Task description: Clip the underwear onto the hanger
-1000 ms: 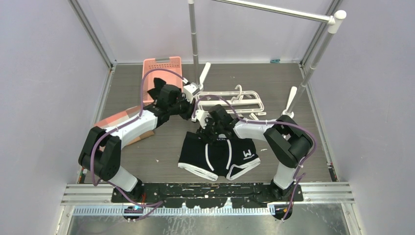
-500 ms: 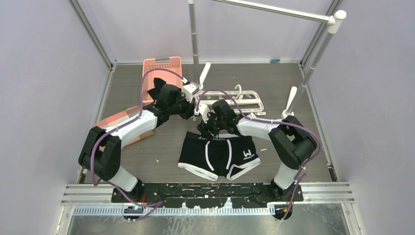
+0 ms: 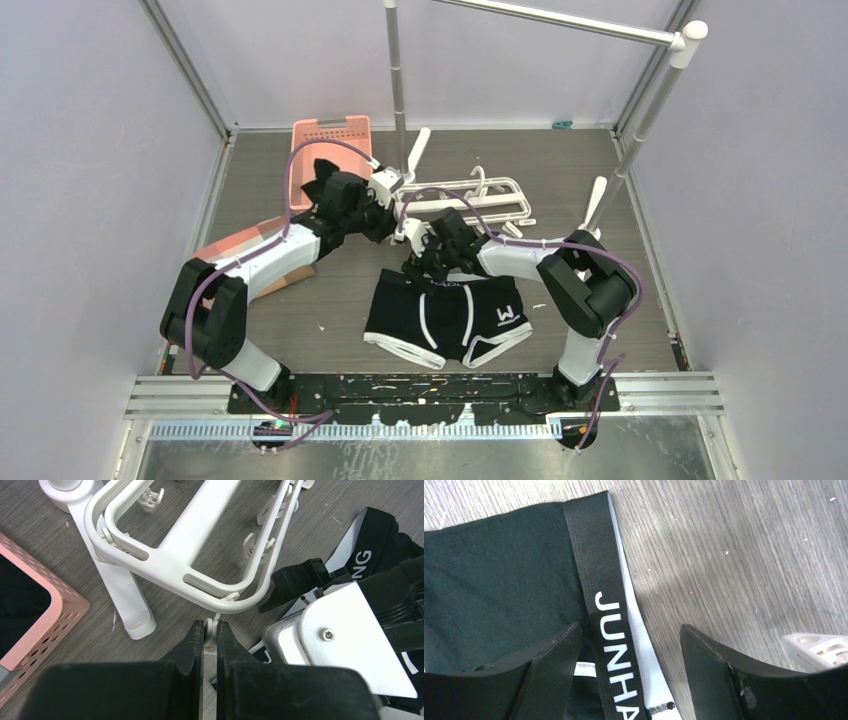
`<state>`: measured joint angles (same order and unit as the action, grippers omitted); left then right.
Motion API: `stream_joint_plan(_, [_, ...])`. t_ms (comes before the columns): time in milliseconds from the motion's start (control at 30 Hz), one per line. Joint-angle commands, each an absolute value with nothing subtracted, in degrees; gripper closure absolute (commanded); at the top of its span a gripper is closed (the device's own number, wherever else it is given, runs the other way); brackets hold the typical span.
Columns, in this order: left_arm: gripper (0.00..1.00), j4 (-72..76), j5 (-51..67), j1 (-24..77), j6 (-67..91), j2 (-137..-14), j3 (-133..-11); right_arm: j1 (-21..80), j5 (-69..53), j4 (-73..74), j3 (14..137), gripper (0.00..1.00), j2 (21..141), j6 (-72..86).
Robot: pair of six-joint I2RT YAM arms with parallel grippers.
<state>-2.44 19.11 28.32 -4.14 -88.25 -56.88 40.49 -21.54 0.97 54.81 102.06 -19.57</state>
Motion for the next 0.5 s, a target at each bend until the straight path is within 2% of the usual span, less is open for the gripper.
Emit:
stream_joint_plan(0, [1.0, 0.0, 21.0, 28.5, -4.5, -86.4, -59.6, 40.2, -20.4, 1.6, 57.2, 0.22, 103.4, -19.1])
stream_joint_plan(167, [1.0, 0.0, 20.9, 28.5, -4.5, -86.3, -59.5, 40.2, -18.5, 3.6, 57.2, 0.26, 104.8, -20.3])
stream_joint_plan(267, [1.0, -0.1, 20.8, 28.5, -4.6, -86.3, -59.5, 40.2, -18.7, 4.1, 57.3, 0.32, 105.6, -20.5])
stream_joint_plan(333, [1.0, -0.1, 20.8, 28.4, -4.6, -86.2, -59.5, 40.2, -18.8, 4.4, 57.9, 0.4, 106.2, -20.3])
stream_joint_plan(467, [1.0, -0.1, 20.8, 28.4, -4.6, -86.3, -59.5, 40.2, -18.4, 5.2, 58.9, 0.66, 107.0, -19.4])
